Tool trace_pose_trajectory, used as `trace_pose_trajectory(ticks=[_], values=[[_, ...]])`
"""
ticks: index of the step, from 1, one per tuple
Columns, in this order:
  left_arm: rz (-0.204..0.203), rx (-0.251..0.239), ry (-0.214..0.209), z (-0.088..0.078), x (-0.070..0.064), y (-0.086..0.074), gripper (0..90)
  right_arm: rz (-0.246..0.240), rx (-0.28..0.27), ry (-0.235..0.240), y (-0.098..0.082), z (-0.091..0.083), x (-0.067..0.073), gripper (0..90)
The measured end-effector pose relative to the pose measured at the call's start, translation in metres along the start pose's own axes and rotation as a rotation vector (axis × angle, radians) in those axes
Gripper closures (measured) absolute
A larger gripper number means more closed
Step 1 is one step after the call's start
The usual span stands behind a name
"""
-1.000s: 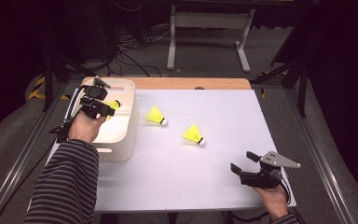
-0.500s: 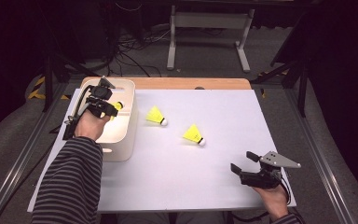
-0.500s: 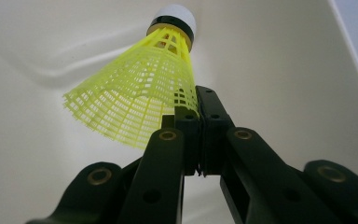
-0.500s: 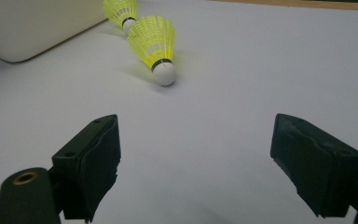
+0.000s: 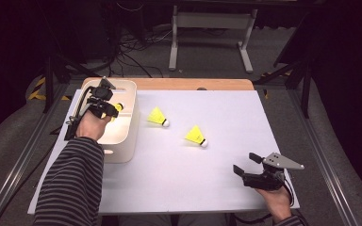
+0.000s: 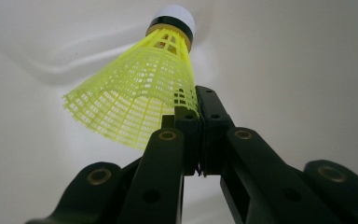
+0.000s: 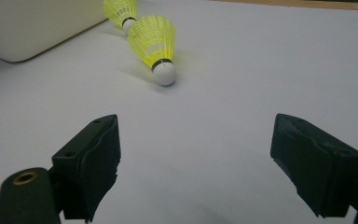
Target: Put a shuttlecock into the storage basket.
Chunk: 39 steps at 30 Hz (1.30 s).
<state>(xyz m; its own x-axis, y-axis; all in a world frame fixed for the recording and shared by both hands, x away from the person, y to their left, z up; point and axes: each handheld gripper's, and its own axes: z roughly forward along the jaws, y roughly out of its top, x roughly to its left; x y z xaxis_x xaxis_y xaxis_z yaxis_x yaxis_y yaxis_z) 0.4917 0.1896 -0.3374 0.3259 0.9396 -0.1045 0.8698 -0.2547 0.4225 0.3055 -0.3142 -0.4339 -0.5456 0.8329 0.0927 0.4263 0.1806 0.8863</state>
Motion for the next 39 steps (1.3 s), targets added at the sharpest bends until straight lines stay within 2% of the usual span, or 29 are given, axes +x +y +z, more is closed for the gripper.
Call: trace_pose_trajectory(ticks=[19, 20, 21, 26, 33, 39], values=[[0.002, 0.022, -0.018, 0.0065, 0.0012, -0.0005, 87.5, 0.001, 0.001, 0.000, 0.0000, -0.0001, 0.0001, 16.3], [-0.003, 0.020, -0.024, 0.0070, 0.0012, -0.0006, 80.3, 0.000, 0.000, 0.000, 0.0000, -0.0002, 0.0002, 16.3], [-0.005, 0.018, -0.026, 0.0072, 0.0015, -0.0005, 80.3, 0.000, 0.000, 0.000, 0.0000, -0.0002, 0.0002, 16.3], [-0.013, 0.017, -0.042, 0.0064, 0.0008, -0.0014, 67.3, 0.001, 0.000, 0.000, 0.0000, -0.0002, -0.0001, 16.3], [-0.023, 0.006, -0.032, 0.0029, 0.0017, -0.0034, 58.7, 0.001, 0.000, 0.000, 0.0000, 0.0000, -0.0001, 16.3], [-0.007, -0.007, -0.026, -0.0003, -0.0017, -0.0047, 52.0, 0.002, 0.001, -0.001, 0.0000, -0.0001, 0.0001, 16.3]])
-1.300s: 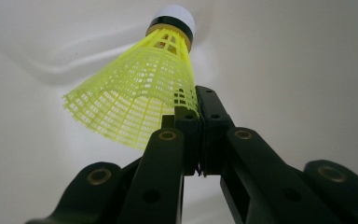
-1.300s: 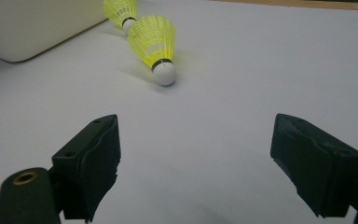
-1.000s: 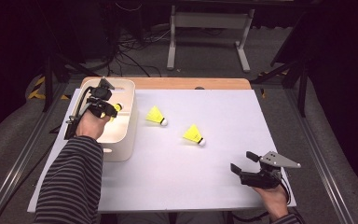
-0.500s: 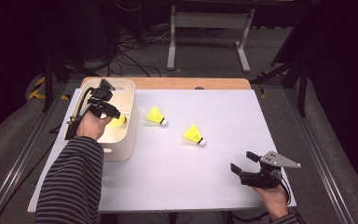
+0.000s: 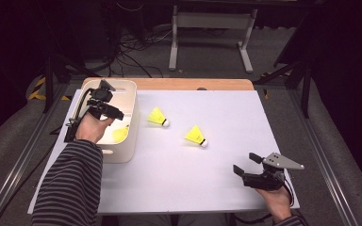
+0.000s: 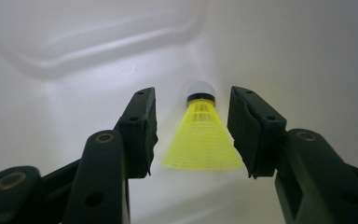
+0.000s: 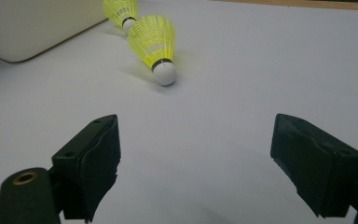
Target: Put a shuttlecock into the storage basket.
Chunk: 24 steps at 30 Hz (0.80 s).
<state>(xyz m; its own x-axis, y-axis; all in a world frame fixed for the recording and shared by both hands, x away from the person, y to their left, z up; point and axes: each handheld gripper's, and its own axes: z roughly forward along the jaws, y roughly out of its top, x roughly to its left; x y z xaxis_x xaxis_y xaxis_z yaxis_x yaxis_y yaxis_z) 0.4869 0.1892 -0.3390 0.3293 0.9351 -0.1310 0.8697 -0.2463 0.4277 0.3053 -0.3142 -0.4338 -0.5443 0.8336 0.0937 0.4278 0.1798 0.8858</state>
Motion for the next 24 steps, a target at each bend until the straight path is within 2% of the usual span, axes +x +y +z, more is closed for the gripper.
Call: trace_pose_trajectory(ticks=[8, 20, 24], values=[[0.007, -0.006, 0.005, -0.005, -0.001, -0.002, 46.1, 0.000, -0.001, 0.000, 0.000, 0.000, 0.000, 16.3], [0.022, -0.040, 0.013, -0.013, -0.004, -0.006, 36.3, 0.000, 0.000, 0.000, 0.000, 0.000, 0.000, 16.3], [0.025, -0.033, 0.010, -0.015, -0.004, -0.008, 34.8, 0.000, -0.001, 0.000, 0.000, 0.000, 0.000, 16.3]])
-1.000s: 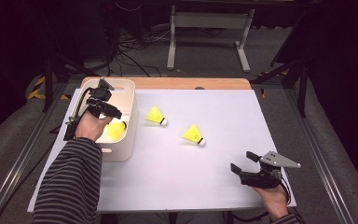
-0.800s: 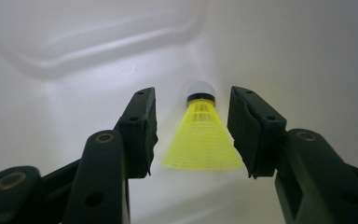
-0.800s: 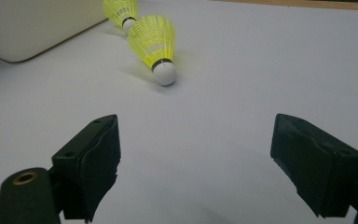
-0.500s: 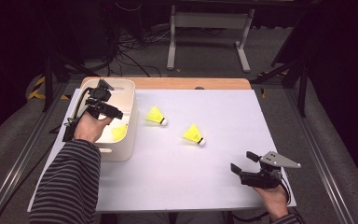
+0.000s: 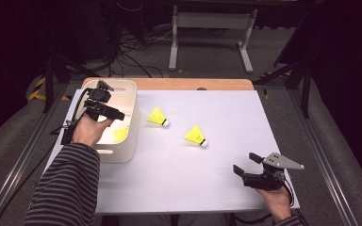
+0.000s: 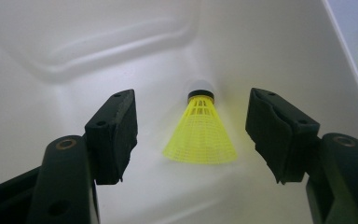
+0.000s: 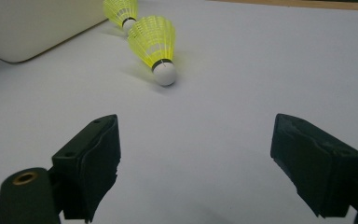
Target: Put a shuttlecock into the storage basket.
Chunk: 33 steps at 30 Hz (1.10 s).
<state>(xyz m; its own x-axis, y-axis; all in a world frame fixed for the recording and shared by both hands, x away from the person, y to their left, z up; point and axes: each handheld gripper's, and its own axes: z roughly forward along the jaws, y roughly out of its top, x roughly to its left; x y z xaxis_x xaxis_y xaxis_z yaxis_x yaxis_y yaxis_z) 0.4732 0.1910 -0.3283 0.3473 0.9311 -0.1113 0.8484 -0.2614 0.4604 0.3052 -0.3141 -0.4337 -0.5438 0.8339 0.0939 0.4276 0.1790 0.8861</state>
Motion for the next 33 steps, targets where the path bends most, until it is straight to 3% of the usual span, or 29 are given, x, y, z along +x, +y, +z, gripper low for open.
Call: trace_pose_trajectory(ticks=[20, 33], values=[[0.015, -0.051, -0.011, -0.019, -0.005, -0.006, 35.4, 0.000, 0.001, -0.001, 0.000, 0.000, 0.000, 16.3], [0.047, -0.060, -0.026, -0.027, -0.018, -0.004, 35.6, 0.002, -0.003, 0.001, 0.000, 0.000, 0.000, 16.2]])
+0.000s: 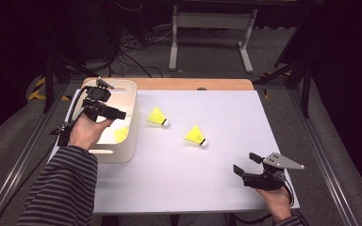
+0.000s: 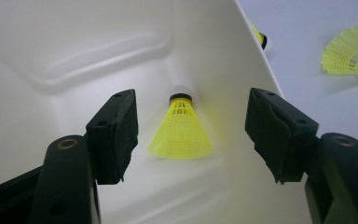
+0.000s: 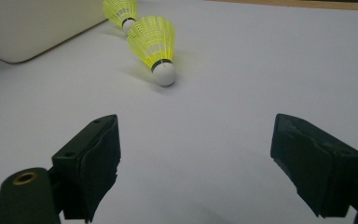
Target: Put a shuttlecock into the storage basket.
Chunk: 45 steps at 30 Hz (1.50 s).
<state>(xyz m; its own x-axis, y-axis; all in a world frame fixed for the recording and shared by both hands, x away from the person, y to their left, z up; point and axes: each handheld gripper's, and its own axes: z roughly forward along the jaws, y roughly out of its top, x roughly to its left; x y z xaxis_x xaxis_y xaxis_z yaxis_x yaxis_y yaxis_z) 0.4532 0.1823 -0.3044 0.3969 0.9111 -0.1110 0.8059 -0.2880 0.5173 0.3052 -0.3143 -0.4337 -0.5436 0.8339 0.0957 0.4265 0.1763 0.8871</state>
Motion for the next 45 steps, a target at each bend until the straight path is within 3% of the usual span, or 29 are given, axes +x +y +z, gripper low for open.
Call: trace_pose_trajectory(ticks=[45], values=[[0.117, -0.038, -0.058, -0.009, -0.044, 0.005, 35.2, -0.002, 0.001, 0.001, 0.000, 0.000, 0.000, 16.3]])
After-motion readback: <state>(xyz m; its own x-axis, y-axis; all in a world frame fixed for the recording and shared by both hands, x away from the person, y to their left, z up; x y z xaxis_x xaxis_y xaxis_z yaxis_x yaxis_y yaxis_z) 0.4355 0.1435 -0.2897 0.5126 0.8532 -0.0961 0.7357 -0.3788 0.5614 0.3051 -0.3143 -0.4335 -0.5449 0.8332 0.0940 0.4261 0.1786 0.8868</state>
